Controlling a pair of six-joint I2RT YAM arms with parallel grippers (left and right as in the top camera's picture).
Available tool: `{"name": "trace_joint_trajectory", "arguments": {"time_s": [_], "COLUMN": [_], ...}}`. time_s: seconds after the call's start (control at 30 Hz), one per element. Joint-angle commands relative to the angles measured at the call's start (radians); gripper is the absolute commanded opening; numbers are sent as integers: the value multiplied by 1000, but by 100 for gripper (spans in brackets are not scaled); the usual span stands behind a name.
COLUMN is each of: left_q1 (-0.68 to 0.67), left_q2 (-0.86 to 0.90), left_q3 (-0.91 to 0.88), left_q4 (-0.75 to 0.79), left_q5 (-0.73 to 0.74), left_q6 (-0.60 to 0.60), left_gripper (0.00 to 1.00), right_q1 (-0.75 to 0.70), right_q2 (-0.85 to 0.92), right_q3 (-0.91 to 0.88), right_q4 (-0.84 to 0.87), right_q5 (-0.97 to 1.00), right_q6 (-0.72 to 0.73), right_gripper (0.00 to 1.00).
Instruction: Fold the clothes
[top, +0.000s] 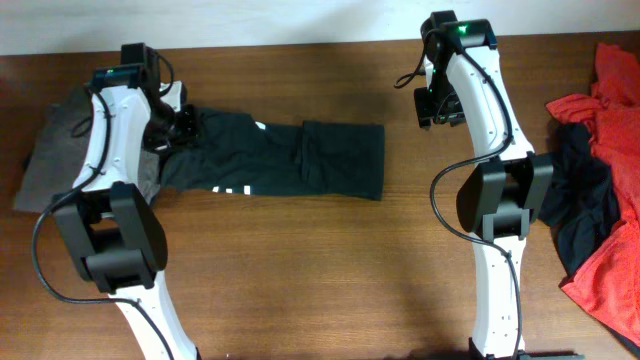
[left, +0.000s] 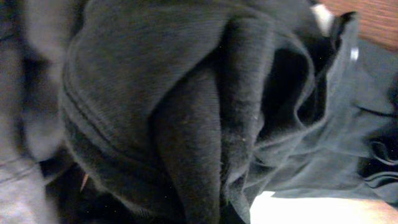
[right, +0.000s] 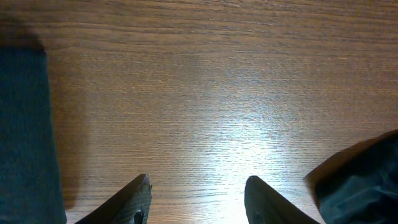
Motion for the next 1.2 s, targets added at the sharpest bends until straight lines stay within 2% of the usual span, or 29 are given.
{"name": "trace_joint_trajectory", "arguments": {"time_s": [0.0,0.47,0.7,1.17], "left_q1": [-57,-356,-446,-594], "left_q2": [-28,-28,-28,-19], "left_q3": [22,77,174,174], "left_q4": [-6,21,56,164], "left_q5": [15,23,23,23], "left_q6": [19,-12,-12,-49], "left_gripper": [2,1,1,3], "right_q1": [-7,-101,-123,-127], "right_q2": [-43,-43,-43,-43], "right_q3": [19,19,19,19], "right_q4": [-4,-39,-41,-60], "right_q5": [2,-26,-25,-25], "right_q6": [11,45,30,29], "right_gripper": [53,55,56,56]}}
